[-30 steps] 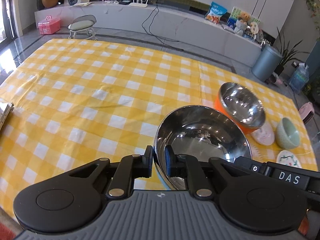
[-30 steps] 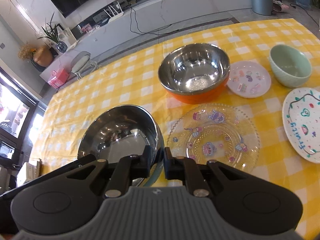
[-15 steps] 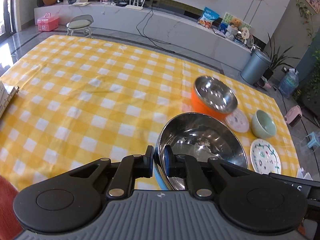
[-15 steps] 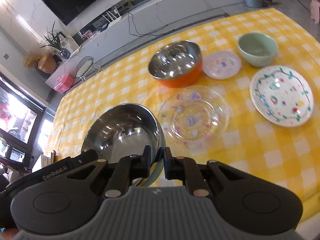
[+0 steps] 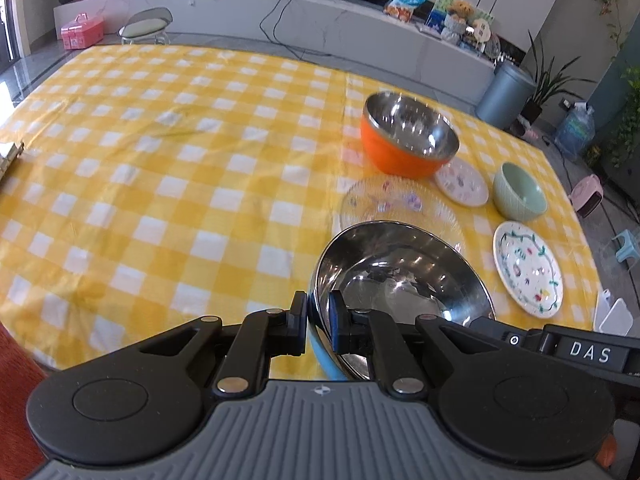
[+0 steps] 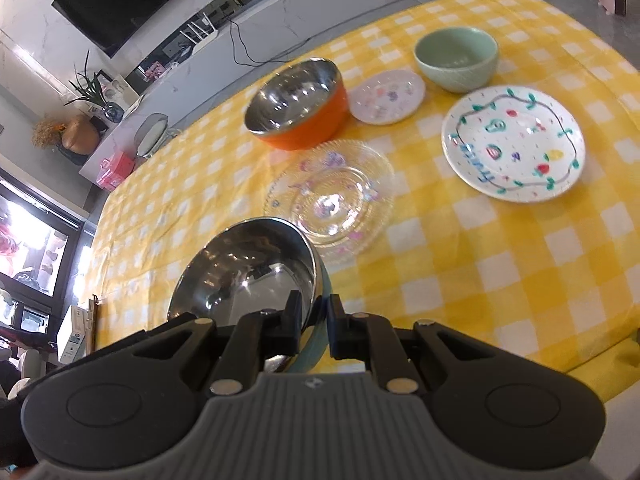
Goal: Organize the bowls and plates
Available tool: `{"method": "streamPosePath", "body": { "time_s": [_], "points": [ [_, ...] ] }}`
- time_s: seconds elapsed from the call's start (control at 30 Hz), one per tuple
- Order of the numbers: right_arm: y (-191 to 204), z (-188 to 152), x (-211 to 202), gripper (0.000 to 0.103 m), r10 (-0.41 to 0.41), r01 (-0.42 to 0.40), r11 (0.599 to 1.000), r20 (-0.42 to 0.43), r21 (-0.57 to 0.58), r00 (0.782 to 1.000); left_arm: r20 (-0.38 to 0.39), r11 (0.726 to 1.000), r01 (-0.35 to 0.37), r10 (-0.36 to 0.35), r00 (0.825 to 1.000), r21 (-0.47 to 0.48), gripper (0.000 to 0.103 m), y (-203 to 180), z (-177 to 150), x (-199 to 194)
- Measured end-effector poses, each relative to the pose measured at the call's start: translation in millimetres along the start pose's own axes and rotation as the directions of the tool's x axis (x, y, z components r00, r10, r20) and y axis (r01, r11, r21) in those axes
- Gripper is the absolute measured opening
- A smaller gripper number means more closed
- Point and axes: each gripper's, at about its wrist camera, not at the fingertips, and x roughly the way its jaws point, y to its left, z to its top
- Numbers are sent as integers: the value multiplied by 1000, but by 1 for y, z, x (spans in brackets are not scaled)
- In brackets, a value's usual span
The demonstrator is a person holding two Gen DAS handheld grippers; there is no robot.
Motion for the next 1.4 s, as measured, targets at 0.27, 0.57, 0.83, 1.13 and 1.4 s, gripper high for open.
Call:
{"method": "streamPosePath", "body": {
  "time_s": [0.27, 0.57, 0.83, 1.13, 1.4],
  "points": [
    [-13, -1, 14, 11, -3, 4, 1000, -27, 10, 1000, -22, 1000, -23, 23, 999, 20, 12, -4, -8, 15],
    [-10, -3, 24, 10, -9, 8, 1000, -54, -19, 999, -32, 999, -29, 30, 999, 29, 12, -1, -8, 21],
    [-11, -4, 27, 18, -8, 7, 1000, -66, -9, 998, -27, 1000, -3, 3, 1000, 31, 28, -1, -7, 19],
    [-3, -1, 10, 44, -42, 42, 998, 16, -51, 999, 90, 999, 9, -13, 996, 47, 43, -5, -1, -9],
    [-5, 6, -17, 48, -53, 60, 997, 129, -49, 990, 191, 991, -10, -15, 981, 131, 43, -22, 11, -33]
  ]
}}
